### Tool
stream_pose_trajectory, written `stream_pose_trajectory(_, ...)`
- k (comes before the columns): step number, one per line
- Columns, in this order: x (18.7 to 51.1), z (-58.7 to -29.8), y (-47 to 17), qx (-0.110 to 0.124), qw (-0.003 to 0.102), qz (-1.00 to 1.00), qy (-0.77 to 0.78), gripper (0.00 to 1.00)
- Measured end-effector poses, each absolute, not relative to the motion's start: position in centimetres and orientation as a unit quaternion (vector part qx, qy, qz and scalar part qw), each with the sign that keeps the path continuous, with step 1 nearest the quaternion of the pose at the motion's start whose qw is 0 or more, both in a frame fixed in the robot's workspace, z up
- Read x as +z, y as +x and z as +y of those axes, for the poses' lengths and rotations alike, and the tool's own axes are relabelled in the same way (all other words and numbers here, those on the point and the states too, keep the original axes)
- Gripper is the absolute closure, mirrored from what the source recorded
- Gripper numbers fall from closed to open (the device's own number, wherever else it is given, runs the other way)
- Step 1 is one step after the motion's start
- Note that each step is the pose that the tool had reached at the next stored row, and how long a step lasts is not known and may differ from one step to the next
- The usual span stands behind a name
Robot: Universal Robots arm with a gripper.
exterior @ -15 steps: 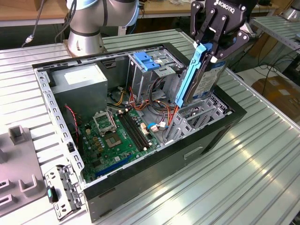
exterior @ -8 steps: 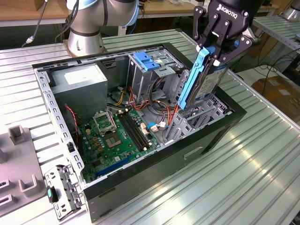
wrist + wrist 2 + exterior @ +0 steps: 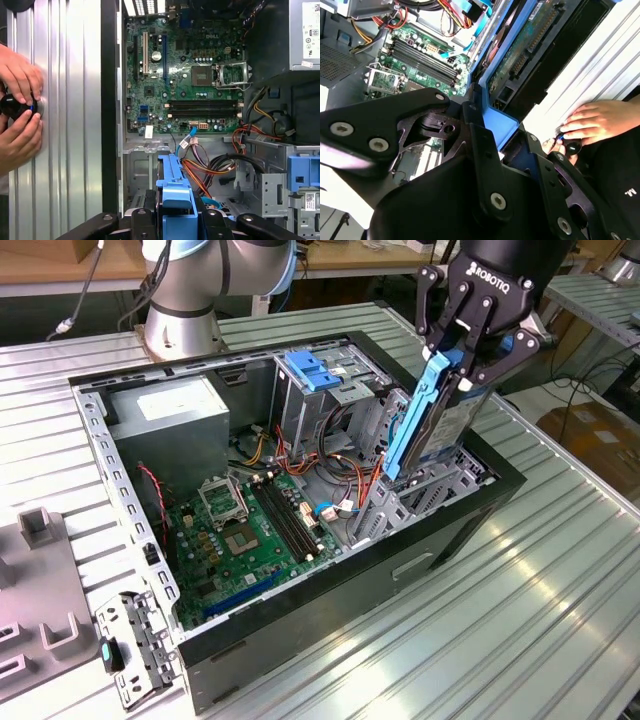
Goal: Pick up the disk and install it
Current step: 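Insert the disk into the insertion slot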
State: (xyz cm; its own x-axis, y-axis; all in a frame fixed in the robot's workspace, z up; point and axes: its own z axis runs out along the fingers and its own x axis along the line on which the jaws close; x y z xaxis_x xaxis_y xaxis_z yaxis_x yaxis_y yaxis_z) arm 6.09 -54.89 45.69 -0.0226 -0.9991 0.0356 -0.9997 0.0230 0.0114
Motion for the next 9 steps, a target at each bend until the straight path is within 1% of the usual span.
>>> stream_pose_trajectory(9,44.5,-55.2,6.1,0.008,0.017,-0.720,0.694,0.63)
